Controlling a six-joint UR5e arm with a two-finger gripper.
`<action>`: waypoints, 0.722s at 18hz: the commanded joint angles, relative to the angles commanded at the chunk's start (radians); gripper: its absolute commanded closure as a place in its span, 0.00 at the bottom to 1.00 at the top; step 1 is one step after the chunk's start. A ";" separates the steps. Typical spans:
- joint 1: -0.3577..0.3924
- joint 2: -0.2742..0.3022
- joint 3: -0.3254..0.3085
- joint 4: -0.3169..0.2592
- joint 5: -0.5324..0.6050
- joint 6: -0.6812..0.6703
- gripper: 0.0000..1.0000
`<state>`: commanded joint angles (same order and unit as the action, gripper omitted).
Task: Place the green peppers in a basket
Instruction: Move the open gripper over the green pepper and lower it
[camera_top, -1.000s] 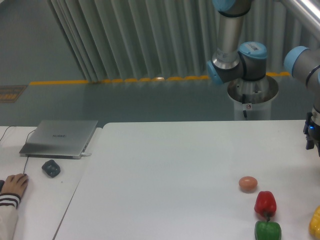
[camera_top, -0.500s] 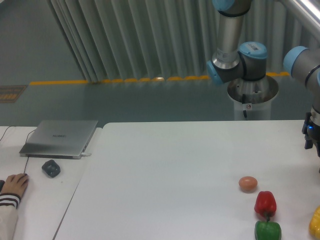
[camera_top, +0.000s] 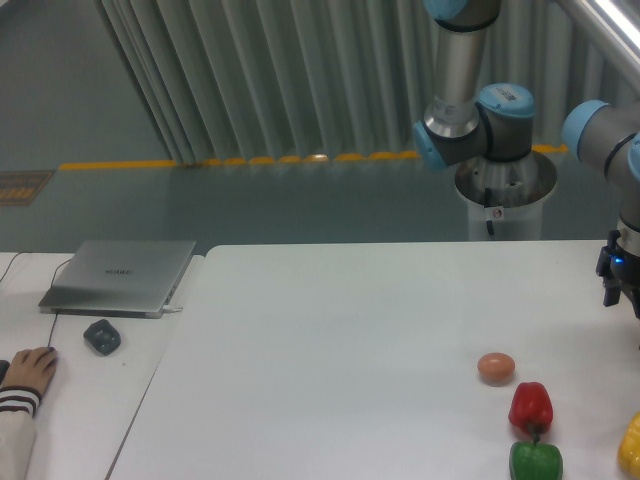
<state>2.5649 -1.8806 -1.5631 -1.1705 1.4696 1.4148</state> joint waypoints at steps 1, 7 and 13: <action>-0.014 -0.003 0.002 0.011 0.000 -0.038 0.00; -0.087 -0.055 0.052 0.090 0.000 -0.512 0.00; -0.124 -0.069 0.066 0.107 0.000 -0.716 0.00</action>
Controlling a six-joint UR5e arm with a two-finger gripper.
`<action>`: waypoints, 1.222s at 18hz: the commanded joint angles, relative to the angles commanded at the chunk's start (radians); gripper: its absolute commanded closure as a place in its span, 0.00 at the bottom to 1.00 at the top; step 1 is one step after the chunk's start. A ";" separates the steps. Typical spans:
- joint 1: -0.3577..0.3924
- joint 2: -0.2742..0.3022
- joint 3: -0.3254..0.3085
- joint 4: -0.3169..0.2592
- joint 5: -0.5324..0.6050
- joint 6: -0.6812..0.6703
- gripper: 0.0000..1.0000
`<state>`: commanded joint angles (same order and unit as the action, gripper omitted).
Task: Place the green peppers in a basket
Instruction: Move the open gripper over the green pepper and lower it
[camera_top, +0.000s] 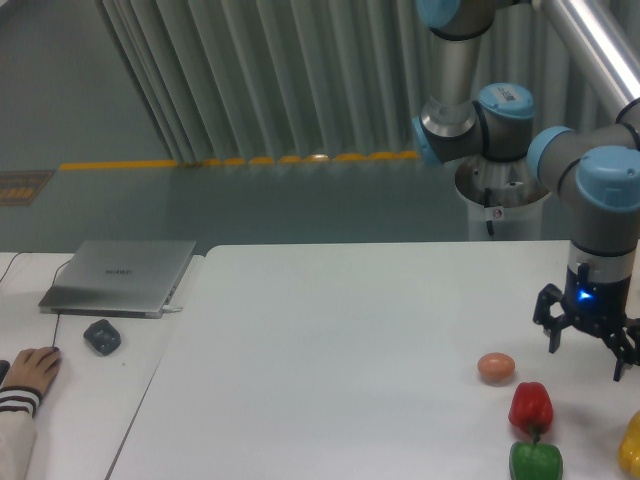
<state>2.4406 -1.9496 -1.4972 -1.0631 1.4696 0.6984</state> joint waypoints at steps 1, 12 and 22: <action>-0.012 -0.005 0.003 0.008 0.000 -0.038 0.00; -0.106 -0.141 0.113 0.146 -0.002 -0.315 0.00; -0.114 -0.195 0.137 0.152 0.000 -0.313 0.00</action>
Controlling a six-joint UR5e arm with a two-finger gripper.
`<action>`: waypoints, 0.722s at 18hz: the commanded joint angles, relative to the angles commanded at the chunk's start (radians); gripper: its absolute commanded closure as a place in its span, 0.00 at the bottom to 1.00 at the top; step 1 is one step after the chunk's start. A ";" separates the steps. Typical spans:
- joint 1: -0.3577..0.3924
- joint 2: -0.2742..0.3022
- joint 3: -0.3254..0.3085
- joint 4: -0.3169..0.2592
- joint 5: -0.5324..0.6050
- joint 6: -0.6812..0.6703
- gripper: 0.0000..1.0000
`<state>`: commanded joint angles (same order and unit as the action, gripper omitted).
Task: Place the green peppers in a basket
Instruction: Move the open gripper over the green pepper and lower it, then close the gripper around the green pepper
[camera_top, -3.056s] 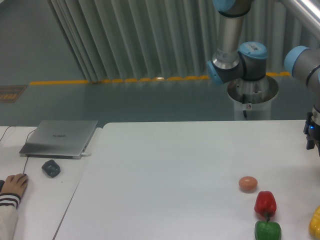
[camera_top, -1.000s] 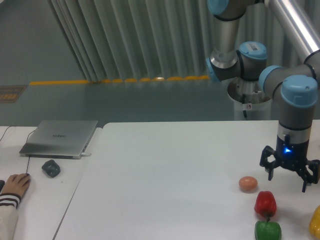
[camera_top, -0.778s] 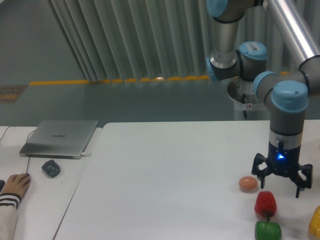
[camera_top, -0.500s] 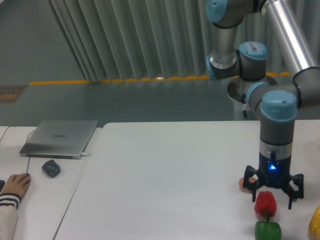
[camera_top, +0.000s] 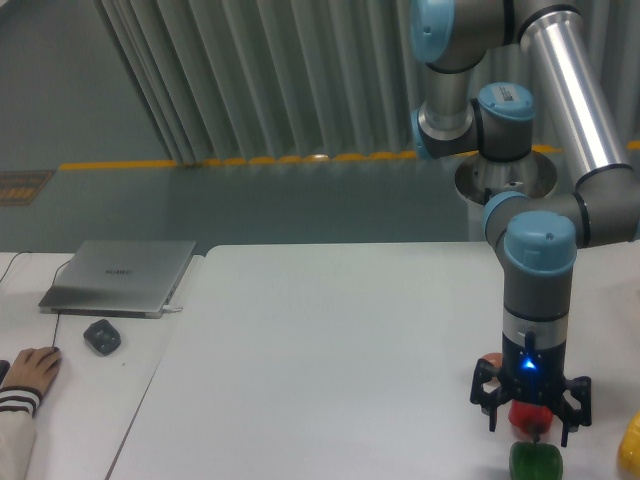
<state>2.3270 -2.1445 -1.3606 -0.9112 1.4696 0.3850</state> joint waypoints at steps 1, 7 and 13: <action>-0.002 -0.002 0.000 0.002 0.000 0.000 0.00; 0.000 -0.028 0.011 0.023 0.000 0.000 0.00; 0.000 -0.045 0.012 0.029 0.002 0.005 0.00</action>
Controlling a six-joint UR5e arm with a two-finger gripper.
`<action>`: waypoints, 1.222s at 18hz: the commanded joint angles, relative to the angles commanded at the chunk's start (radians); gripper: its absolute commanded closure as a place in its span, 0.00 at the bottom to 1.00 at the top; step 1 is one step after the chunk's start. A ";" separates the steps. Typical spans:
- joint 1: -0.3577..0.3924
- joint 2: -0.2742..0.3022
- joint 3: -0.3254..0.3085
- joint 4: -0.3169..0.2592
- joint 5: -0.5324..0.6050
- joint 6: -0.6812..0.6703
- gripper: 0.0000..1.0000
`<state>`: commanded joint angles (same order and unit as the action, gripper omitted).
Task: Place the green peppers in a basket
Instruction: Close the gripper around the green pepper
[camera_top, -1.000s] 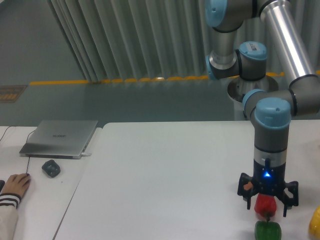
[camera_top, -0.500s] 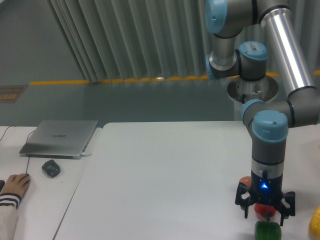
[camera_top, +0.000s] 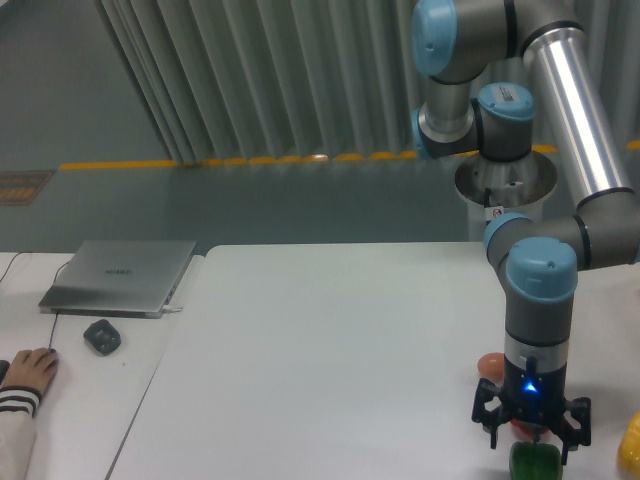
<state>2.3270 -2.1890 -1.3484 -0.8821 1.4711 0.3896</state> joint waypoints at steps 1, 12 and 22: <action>0.000 0.000 0.000 0.000 0.000 0.000 0.00; 0.000 0.000 -0.009 -0.002 0.000 0.005 0.30; 0.017 0.096 -0.015 -0.026 0.003 0.098 0.45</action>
<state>2.3439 -2.0925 -1.3637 -0.9080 1.4741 0.4873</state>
